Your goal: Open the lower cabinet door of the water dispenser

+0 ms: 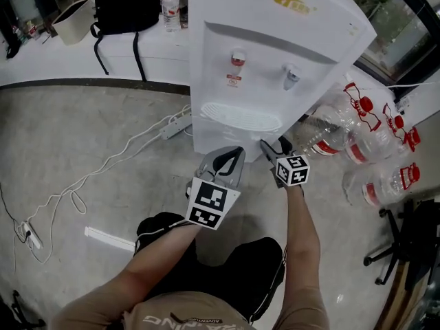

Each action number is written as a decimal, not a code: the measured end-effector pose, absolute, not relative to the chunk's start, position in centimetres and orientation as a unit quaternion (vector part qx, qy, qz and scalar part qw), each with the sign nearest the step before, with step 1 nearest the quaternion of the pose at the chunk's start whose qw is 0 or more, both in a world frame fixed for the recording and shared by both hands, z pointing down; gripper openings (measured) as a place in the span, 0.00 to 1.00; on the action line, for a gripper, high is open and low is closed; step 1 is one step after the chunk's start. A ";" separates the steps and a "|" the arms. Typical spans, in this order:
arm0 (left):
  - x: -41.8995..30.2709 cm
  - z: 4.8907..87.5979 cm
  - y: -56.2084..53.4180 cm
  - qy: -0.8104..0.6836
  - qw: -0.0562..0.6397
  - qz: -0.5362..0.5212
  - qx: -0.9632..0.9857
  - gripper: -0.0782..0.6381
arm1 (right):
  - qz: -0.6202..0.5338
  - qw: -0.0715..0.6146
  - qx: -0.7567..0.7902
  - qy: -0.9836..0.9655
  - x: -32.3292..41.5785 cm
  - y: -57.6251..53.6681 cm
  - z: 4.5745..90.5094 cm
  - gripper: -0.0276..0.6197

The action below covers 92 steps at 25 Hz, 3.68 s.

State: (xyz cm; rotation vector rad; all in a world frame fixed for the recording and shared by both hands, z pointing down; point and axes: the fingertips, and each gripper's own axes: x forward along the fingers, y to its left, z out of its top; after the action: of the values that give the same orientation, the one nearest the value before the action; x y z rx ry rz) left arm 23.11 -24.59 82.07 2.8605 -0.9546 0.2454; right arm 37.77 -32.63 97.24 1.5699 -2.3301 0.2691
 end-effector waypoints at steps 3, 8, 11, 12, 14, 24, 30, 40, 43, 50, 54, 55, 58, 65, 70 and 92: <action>22.7 81.4 -24.2 -0.309 0.066 0.072 0.946 0.12 | 0.102 0.147 0.545 -0.819 37.7 -32.2 97.1 0.45; 22.5 80.3 -23.1 -0.298 0.060 0.069 0.950 0.12 | 0.094 0.137 0.558 -0.813 37.1 -31.5 96.8 0.45; 22.7 80.4 -22.8 -0.298 0.059 0.072 0.950 0.12 | 0.097 0.124 0.558 -0.815 37.0 -30.4 96.8 0.45; 22.9 80.5 -22.6 -0.298 0.059 0.072 0.950 0.12 | 0.098 0.122 0.557 -0.815 36.9 -29.9 96.8 0.45; 23.3 80.5 -22.4 -0.296 0.059 0.074 0.951 0.12 | 0.097 0.123 0.557 -0.816 36.5 -28.7 96.9 0.44; 23.2 81.2 -23.0 -0.310 0.077 0.081 0.944 0.12 | 0.100 0.132 0.553 -0.816 30.9 -20.3 97.0 0.44; 22.3 81.3 -23.3 -0.322 0.073 0.089 0.940 0.12 | 0.142 0.100 0.544 -0.821 26.2 -16.7 96.7 0.43; 21.3 81.9 -23.7 -0.333 0.073 0.099 0.935 0.12 | 0.195 0.059 0.493 -0.846 18.4 -12.9 96.5 0.32; 21.1 82.1 -24.0 -0.336 0.078 0.101 0.933 0.12 | 0.194 0.058 0.476 -0.856 16.5 -12.4 96.3 0.32; 21.1 82.3 -24.6 -0.341 0.081 0.098 0.932 0.12 | 0.182 0.078 0.477 -0.856 16.3 -12.0 95.4 0.28; 21.2 82.0 -24.8 -0.343 0.079 0.091 0.932 0.12 | 0.165 0.056 0.515 -0.839 19.2 -11.9 93.4 0.08; 21.2 81.8 -24.8 -0.342 0.077 0.090 0.932 0.12 | 0.166 0.051 0.524 -0.834 20.0 -11.9 92.9 0.07; 21.3 81.6 -24.6 -0.339 0.073 0.092 0.933 0.12 | 0.161 0.055 0.558 -0.812 22.8 -12.3 91.4 0.06; 21.2 82.3 -25.0 -0.336 0.085 0.108 0.932 0.12 | 0.158 0.089 0.581 -0.793 25.6 -15.0 90.8 0.06; 20.9 83.4 -26.3 -0.365 0.115 0.097 0.919 0.12 | 0.188 0.081 0.590 -0.781 26.4 -15.9 89.3 0.06; 14.5 57.4 -21.9 -0.387 0.127 0.179 0.896 0.12 | 0.210 0.138 0.568 -0.784 24.2 -16.3 57.4 0.06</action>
State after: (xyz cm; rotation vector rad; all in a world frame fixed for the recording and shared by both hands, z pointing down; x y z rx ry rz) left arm 14.45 -21.92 57.40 2.6067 -1.1259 0.5202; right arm 24.18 -16.32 57.42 1.6424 -2.2665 0.6084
